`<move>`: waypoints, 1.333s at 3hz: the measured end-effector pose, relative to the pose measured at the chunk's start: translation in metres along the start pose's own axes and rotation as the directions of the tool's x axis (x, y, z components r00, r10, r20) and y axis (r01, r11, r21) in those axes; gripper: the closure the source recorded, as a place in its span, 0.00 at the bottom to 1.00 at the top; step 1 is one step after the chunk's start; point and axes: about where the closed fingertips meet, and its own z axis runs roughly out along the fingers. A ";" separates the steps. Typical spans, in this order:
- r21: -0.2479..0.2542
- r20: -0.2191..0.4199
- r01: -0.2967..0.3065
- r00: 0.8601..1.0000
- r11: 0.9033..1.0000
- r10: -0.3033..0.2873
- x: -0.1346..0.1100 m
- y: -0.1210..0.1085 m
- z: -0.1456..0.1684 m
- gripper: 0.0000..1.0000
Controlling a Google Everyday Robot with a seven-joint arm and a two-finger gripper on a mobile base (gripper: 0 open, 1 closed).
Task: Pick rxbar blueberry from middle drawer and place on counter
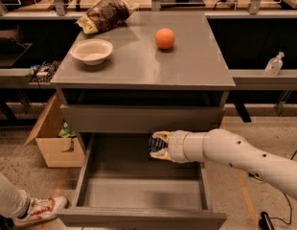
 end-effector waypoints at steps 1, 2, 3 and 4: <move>0.085 -0.053 0.087 0.995 0.993 -0.082 -0.020 -0.023 -0.044 1.00; 0.097 -0.065 0.103 0.993 0.990 -0.097 -0.025 -0.029 -0.052 1.00; 0.101 -0.065 0.111 0.992 0.989 -0.104 -0.027 -0.032 -0.053 1.00; 0.127 -0.096 0.161 0.984 0.979 -0.149 -0.036 -0.057 -0.076 1.00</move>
Offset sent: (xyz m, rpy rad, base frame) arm -0.0047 -0.0145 0.0433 -0.0522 -0.0971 -0.0235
